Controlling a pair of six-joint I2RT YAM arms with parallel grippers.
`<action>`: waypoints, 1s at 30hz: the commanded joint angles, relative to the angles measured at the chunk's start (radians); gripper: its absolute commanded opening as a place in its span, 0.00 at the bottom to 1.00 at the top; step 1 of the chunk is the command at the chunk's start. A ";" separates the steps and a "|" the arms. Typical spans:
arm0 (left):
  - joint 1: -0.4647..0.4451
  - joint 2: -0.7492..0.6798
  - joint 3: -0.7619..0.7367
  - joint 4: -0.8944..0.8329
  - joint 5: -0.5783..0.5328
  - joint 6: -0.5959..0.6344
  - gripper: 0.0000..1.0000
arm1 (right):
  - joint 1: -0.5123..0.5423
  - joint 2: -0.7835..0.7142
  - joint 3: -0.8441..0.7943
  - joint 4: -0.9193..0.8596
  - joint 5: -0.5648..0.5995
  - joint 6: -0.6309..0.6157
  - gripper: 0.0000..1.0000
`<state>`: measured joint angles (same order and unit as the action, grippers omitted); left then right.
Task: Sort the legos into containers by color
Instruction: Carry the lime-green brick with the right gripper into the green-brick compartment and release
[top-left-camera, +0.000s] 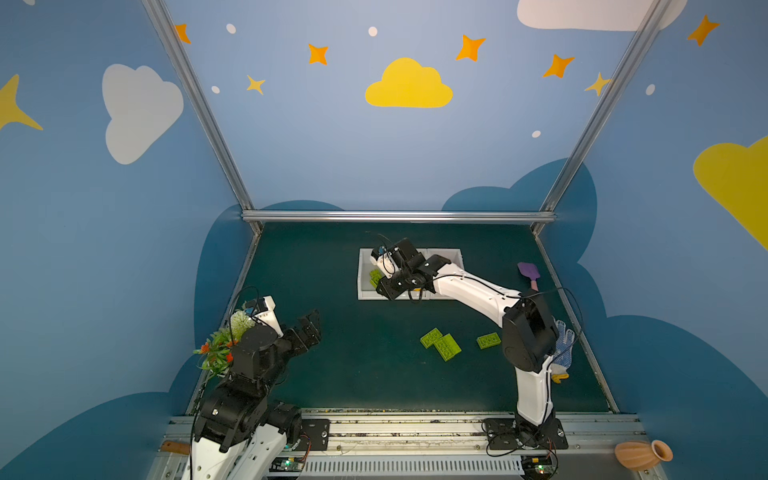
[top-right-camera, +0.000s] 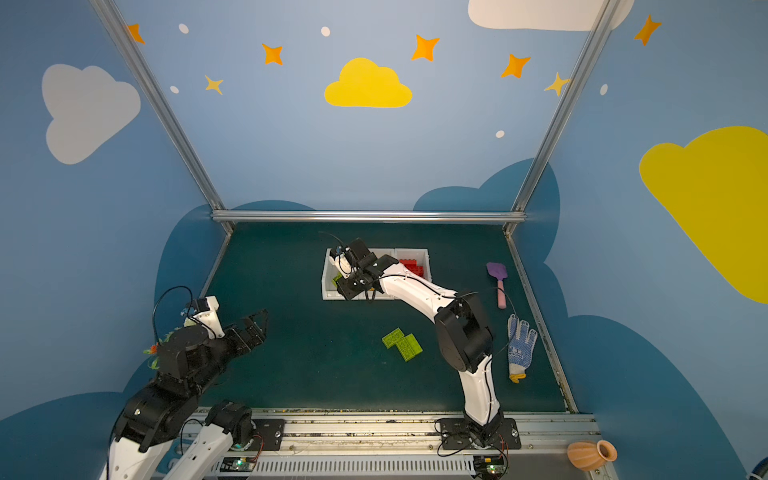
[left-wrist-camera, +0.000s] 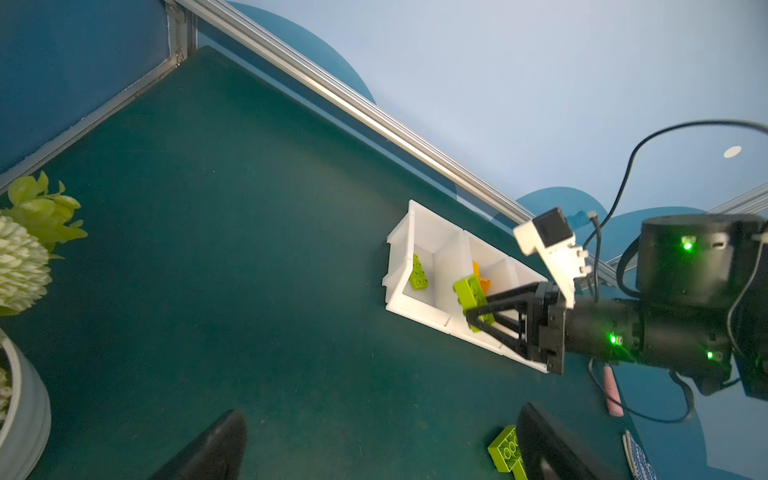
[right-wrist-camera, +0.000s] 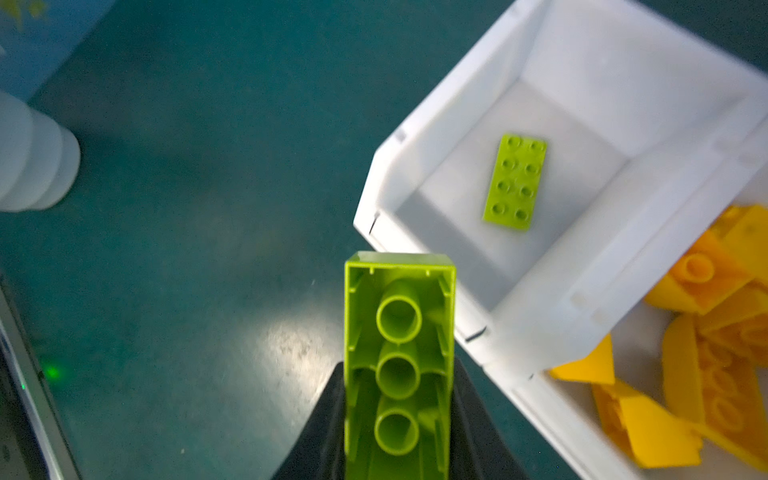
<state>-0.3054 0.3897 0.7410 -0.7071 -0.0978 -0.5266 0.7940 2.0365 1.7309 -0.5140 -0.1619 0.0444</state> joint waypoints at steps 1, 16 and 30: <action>0.004 0.006 -0.001 -0.003 0.001 0.025 1.00 | -0.016 0.098 0.114 -0.075 -0.024 -0.015 0.23; 0.005 0.057 -0.001 0.009 0.044 0.034 1.00 | -0.060 0.277 0.391 -0.114 0.047 0.057 0.61; -0.040 0.255 0.077 0.072 0.300 0.142 1.00 | -0.092 -0.039 0.168 -0.026 0.012 0.087 0.74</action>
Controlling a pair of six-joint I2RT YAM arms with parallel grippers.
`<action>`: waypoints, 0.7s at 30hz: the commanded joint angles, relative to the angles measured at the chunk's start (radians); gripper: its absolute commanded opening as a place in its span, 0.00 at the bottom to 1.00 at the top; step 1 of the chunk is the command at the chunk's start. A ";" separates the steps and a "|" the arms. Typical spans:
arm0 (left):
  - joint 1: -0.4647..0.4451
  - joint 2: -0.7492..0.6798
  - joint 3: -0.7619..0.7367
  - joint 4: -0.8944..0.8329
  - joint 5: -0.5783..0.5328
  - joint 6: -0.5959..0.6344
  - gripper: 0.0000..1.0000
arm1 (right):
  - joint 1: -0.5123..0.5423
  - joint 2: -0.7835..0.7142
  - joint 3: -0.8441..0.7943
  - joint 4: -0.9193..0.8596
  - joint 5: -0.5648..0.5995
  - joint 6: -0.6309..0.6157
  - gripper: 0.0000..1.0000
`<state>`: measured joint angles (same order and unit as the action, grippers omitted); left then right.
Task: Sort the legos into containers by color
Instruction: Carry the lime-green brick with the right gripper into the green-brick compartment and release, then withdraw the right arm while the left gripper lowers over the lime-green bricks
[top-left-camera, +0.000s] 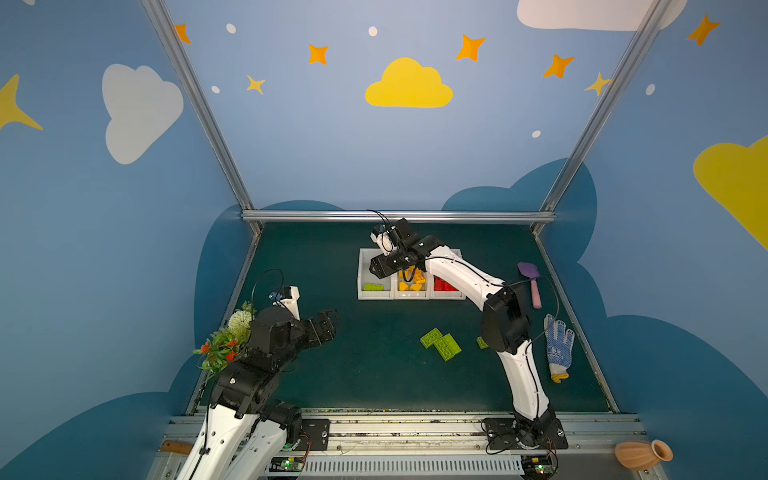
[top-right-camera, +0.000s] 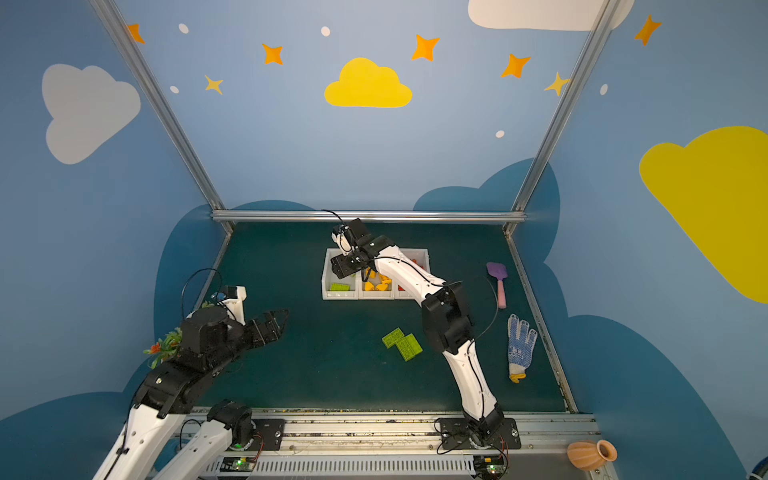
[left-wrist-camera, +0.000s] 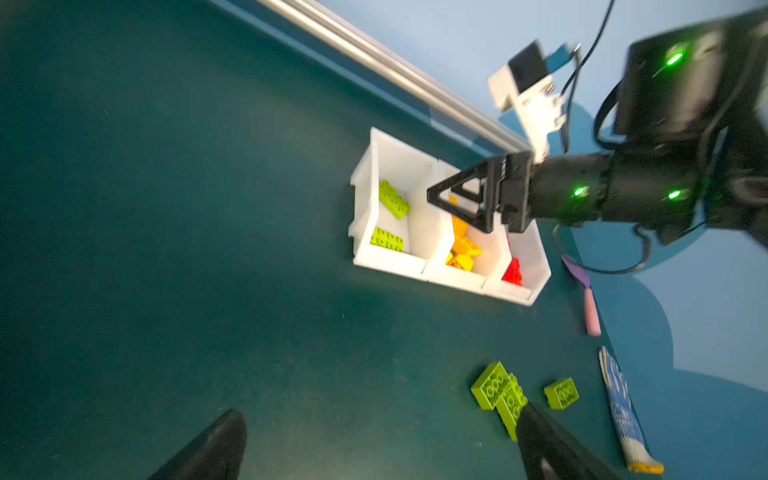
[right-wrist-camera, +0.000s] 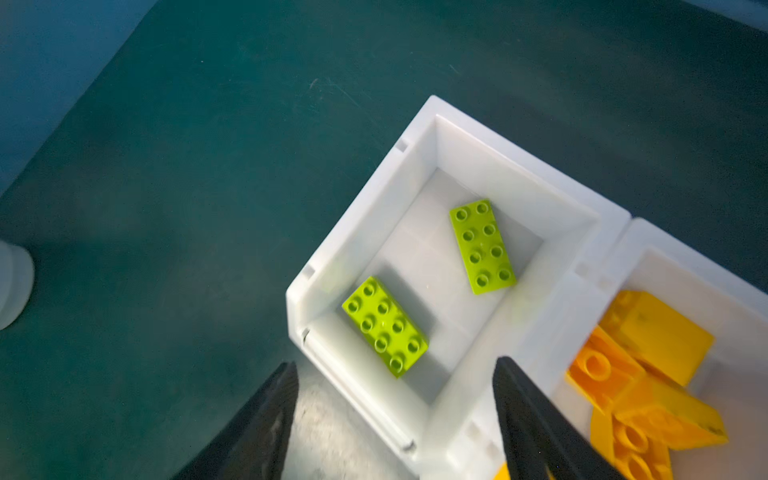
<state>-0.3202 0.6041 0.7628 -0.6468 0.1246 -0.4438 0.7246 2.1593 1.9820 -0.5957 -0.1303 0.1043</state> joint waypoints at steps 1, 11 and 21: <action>-0.038 0.056 0.067 0.012 0.071 0.066 1.00 | -0.031 -0.210 -0.132 0.082 -0.020 0.053 0.74; -0.272 0.243 0.058 0.133 -0.062 0.044 0.99 | -0.219 -0.712 -0.764 0.321 -0.154 0.263 0.80; -0.502 0.564 0.003 0.427 -0.160 0.068 0.98 | -0.340 -1.185 -1.282 0.387 -0.104 0.392 0.84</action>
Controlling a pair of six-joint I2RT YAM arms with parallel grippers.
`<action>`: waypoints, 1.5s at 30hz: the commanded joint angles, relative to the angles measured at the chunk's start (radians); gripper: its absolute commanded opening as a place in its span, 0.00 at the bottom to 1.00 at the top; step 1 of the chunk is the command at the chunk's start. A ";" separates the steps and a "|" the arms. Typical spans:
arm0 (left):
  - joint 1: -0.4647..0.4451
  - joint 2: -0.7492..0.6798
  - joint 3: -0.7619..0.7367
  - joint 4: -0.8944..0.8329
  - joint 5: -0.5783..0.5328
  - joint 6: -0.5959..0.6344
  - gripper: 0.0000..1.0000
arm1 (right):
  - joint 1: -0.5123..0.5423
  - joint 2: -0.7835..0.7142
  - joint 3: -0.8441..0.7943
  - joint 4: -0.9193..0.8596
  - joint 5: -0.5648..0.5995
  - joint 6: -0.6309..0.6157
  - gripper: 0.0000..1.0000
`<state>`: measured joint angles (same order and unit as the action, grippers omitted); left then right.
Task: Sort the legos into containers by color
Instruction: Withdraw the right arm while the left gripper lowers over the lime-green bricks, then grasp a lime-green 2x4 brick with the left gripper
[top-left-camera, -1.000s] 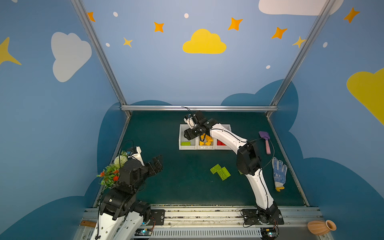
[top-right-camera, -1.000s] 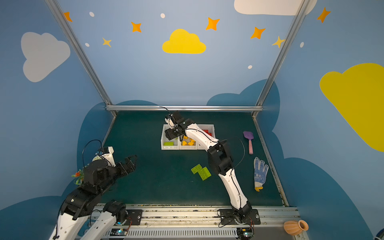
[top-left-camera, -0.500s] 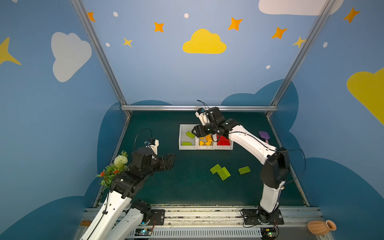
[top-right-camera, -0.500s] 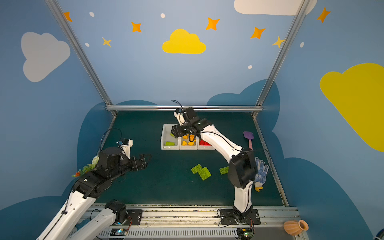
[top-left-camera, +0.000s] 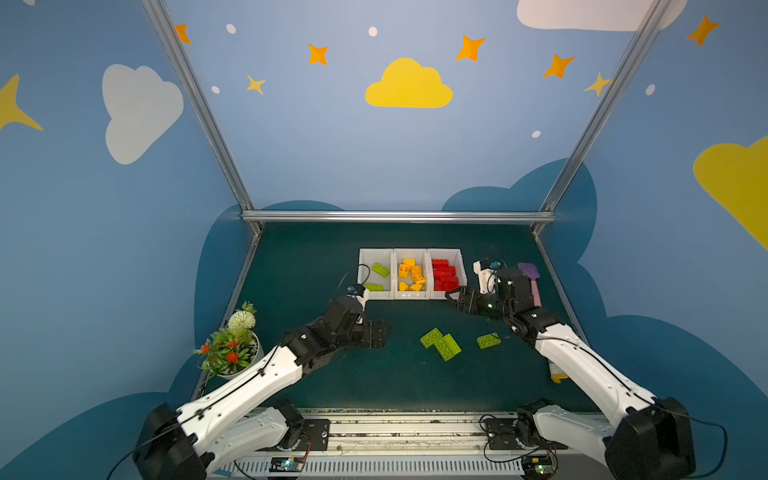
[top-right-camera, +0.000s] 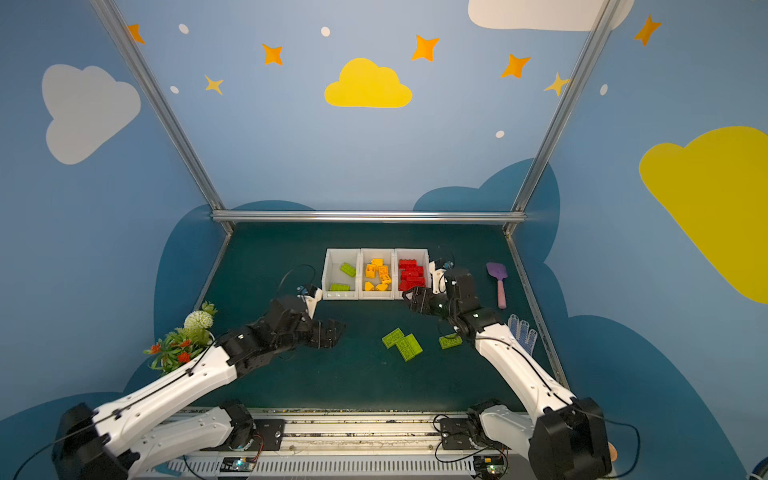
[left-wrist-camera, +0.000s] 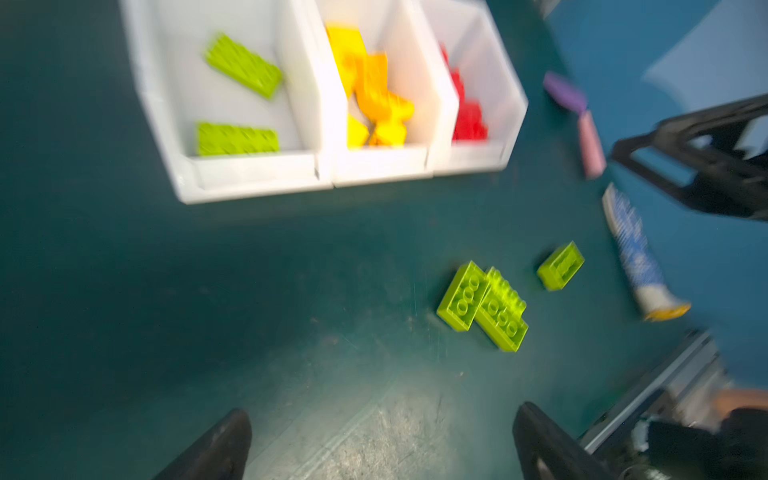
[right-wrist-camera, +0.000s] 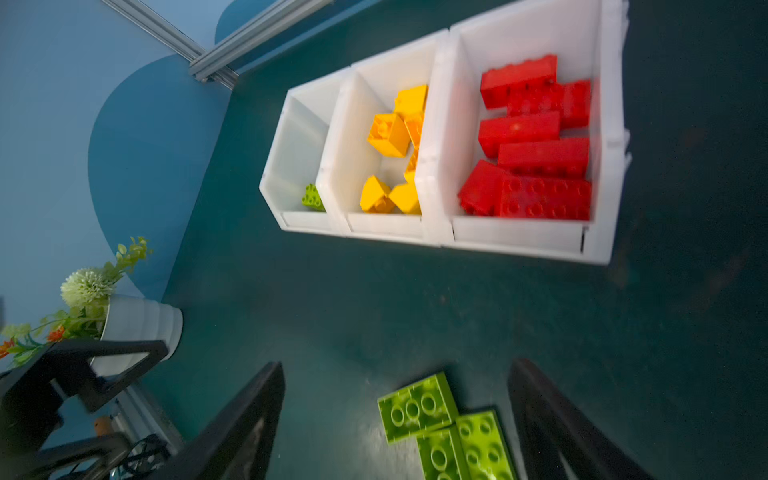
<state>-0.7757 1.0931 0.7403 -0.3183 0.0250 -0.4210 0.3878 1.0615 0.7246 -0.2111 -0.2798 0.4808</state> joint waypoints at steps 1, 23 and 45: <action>-0.066 0.113 0.040 0.107 -0.067 0.062 0.98 | -0.009 -0.115 -0.041 -0.020 0.065 0.010 0.86; -0.228 0.752 0.227 0.359 -0.101 0.302 0.92 | -0.242 -0.214 -0.186 -0.013 -0.054 0.086 0.89; -0.280 0.763 0.252 0.313 -0.234 0.296 0.33 | -0.251 -0.222 -0.190 -0.017 -0.077 0.083 0.89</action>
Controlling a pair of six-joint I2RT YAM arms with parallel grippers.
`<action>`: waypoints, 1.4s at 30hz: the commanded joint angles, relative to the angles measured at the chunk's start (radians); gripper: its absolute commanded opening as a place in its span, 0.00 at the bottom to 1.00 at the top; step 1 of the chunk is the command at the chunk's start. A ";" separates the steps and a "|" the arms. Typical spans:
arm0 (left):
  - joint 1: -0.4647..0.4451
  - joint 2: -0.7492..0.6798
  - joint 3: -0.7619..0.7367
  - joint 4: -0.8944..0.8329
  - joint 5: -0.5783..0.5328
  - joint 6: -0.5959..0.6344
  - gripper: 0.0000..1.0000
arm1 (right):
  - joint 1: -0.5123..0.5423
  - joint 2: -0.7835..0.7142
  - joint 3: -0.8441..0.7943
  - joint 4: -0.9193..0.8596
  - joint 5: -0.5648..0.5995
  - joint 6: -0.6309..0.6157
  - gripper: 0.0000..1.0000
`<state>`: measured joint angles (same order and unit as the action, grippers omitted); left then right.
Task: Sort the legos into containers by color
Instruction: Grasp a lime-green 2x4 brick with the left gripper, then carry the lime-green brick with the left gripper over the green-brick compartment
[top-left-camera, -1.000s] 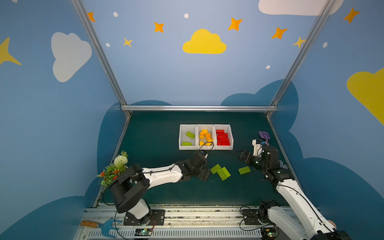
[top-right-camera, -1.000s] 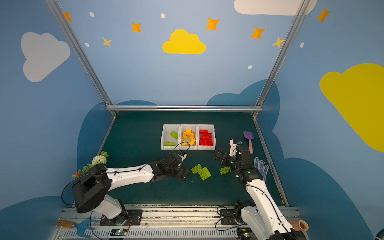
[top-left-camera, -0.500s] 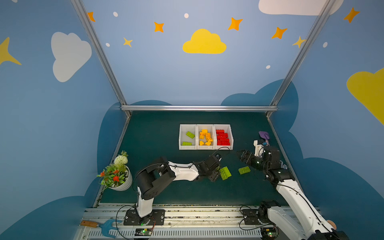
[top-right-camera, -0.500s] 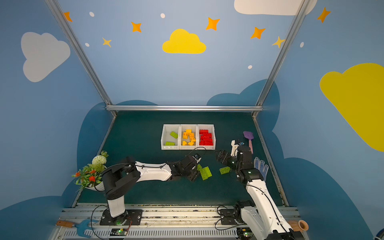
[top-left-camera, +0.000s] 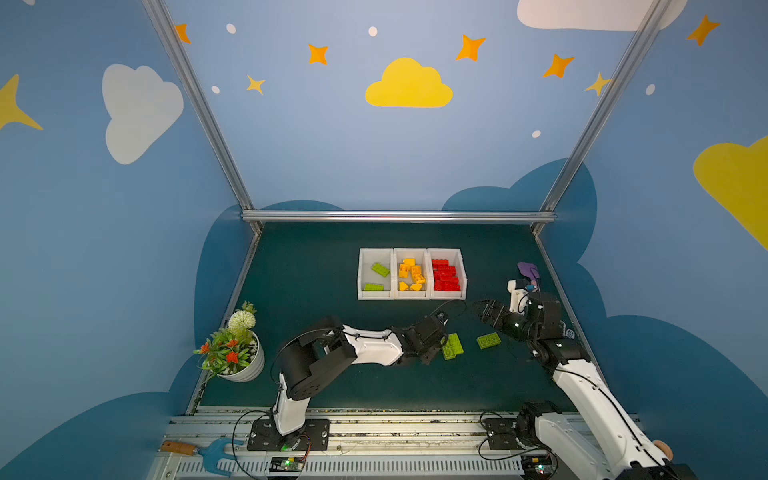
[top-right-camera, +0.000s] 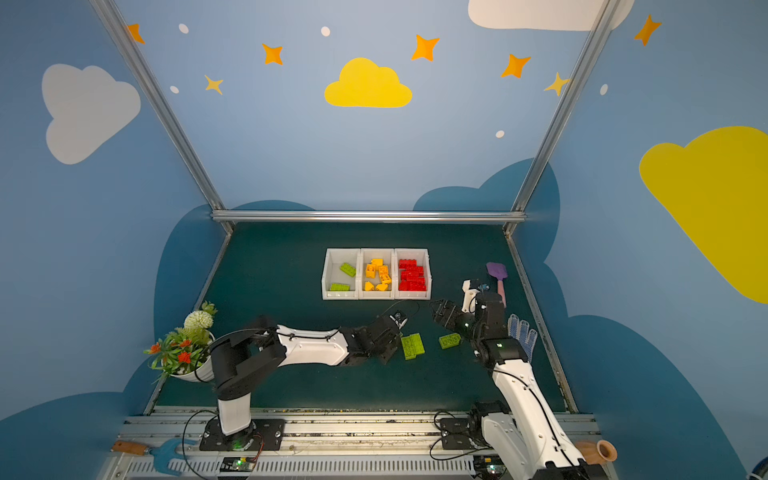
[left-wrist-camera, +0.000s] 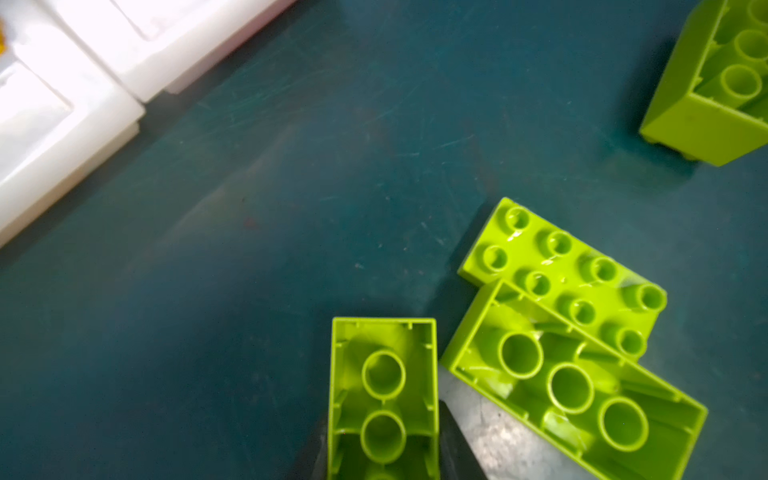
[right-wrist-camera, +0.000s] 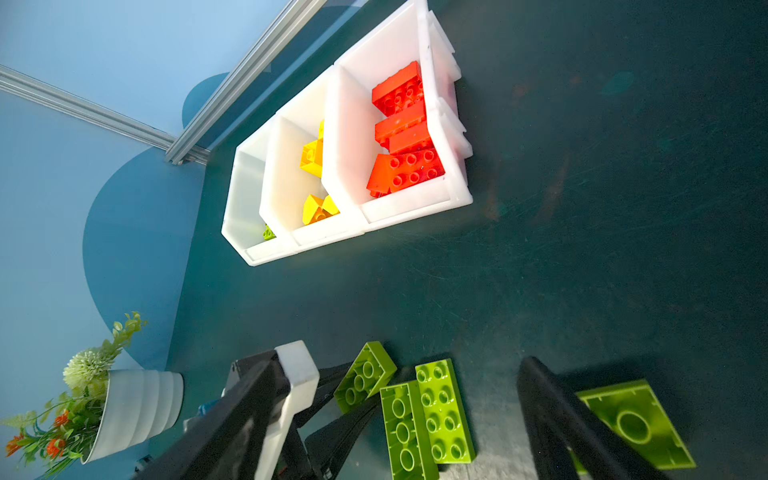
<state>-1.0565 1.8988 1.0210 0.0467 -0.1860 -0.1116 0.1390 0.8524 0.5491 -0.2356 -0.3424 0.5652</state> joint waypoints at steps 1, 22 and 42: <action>0.001 -0.063 -0.041 -0.046 -0.028 -0.017 0.33 | -0.001 -0.012 -0.013 0.006 -0.016 -0.006 0.89; 0.326 -0.441 -0.081 -0.115 -0.089 -0.200 0.34 | 0.001 0.057 -0.017 0.054 -0.109 -0.010 0.89; 0.592 -0.134 0.302 -0.347 0.069 -0.305 0.35 | 0.024 0.080 -0.020 0.073 -0.114 -0.025 0.89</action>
<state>-0.4622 1.7256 1.2816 -0.2485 -0.1604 -0.4042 0.1558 0.9356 0.5400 -0.1825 -0.4541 0.5564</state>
